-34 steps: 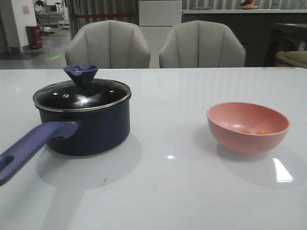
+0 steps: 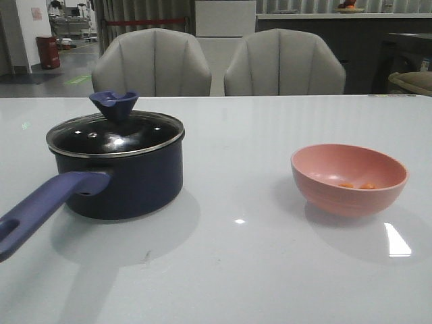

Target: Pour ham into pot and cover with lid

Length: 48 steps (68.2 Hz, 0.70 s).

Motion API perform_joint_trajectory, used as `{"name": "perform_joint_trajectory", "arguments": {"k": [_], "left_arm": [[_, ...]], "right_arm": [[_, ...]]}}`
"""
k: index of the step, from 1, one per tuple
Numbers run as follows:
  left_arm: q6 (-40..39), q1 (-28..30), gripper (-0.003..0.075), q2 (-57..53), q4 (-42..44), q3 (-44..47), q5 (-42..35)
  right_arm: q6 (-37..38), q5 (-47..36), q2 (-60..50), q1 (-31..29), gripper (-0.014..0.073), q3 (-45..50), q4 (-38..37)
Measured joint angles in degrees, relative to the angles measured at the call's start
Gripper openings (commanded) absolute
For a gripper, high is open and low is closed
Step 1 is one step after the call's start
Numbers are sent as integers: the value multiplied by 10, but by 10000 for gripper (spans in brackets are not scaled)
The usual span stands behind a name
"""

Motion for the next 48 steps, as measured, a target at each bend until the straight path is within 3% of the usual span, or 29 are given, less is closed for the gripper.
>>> {"name": "perform_joint_trajectory", "arguments": {"k": [21,38,48], "left_arm": [[0,0,113,0,0,0,-3],[0,0,113,0,-2,-1,-79],[0,0,113,0,-2,-40,-53]], "right_arm": [[0,0,0,0,158,0,0],[0,0,0,0,158,0,0],[0,0,0,0,158,0,0]]}}
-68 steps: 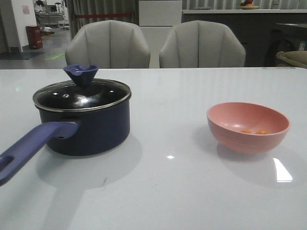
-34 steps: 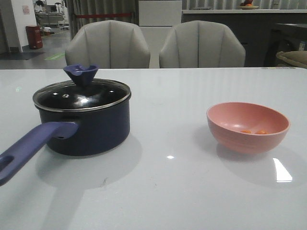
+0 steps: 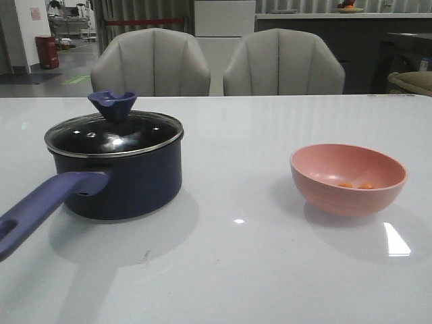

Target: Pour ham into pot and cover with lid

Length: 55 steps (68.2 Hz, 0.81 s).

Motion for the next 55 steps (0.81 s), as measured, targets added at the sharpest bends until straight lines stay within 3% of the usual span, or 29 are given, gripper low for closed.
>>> {"name": "perform_joint_trajectory", "arguments": {"k": [19,43,47,55], "left_arm": [[0,0,113,114,-7,-148,141],[0,0,120,193,-52,-161,167],[0,0,160,199,-52,-161,170],[0,0,335,205,-50,-160,172]], "right_arm": [[0,0,0,0,158,0,0],[0,0,0,0,158,0,0],[0,0,0,0,158,0,0],[0,0,0,0,158,0,0]]}}
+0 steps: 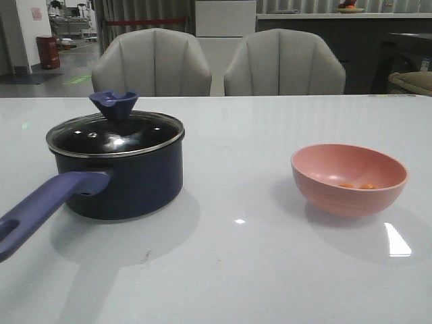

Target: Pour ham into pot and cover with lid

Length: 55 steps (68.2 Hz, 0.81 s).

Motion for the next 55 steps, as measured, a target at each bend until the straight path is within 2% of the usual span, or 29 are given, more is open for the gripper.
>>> {"name": "perform_joint_trajectory", "arguments": {"k": [4,9,11,34,47,55], "left_arm": [[0,0,470,0,3,0,1],[0,0,571,0,6,0,1],[0,0,589,0,7,0,1],[0,0,560,0,4,-2,7],[0,0,560,44,20,-69,78],[0,0,560,110,23,-128,138]], "right_arm": [[0,0,0,0,158,0,0],[0,0,0,0,158,0,0],[0,0,0,0,158,0,0],[0,0,0,0,158,0,0],[0,0,0,0,158,0,0],[0,0,0,0,158,0,0]]}}
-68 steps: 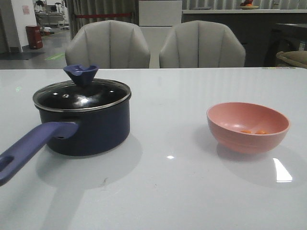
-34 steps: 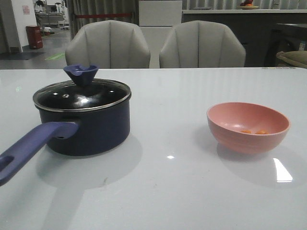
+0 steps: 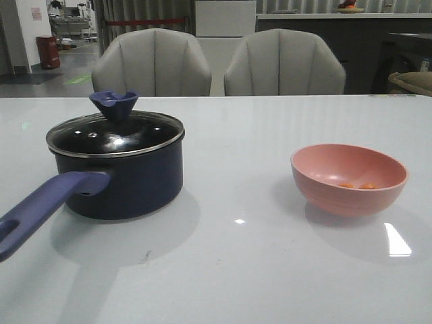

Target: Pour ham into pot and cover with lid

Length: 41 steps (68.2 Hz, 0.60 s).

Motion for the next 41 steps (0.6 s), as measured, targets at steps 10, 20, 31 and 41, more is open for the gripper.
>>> {"name": "perform_joint_trajectory", "arguments": {"k": [10,20,31,41], "left_arm": [[0,0,560,87,1,-58,68],[0,0,560,176,1,-108,120],[0,0,560,266,2,-173,155],[0,-11,560,332,-4,-240,162]], "right_arm": [[0,0,0,0,158,0,0],[0,0,0,0,158,0,0],[0,0,0,0,158,0,0],[0,0,0,0,158,0,0]]}}
